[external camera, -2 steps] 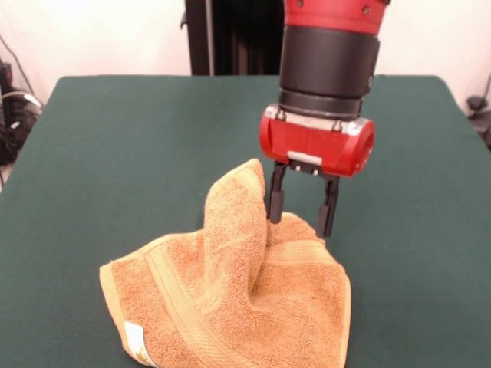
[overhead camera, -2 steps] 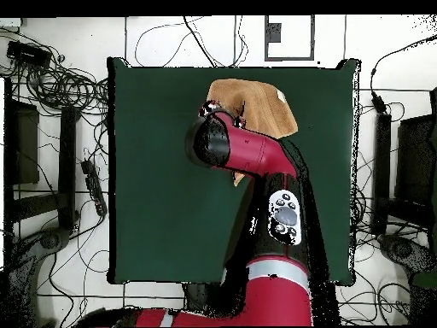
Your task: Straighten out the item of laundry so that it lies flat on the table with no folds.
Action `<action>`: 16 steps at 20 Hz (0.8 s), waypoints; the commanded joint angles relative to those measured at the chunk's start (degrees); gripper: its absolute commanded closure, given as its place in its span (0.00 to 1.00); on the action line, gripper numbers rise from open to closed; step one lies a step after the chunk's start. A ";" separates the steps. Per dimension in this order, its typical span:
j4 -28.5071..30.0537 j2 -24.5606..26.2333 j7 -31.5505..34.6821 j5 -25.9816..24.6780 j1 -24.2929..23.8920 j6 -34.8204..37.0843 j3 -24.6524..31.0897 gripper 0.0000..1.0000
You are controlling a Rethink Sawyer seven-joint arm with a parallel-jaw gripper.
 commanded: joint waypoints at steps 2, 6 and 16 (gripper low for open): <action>2.70 7.53 8.06 0.03 0.98 -3.27 6.26 0.00; 1.50 9.95 8.01 -0.11 1.63 -4.88 6.20 0.00; -2.75 15.44 9.34 2.49 4.18 -7.31 7.35 0.00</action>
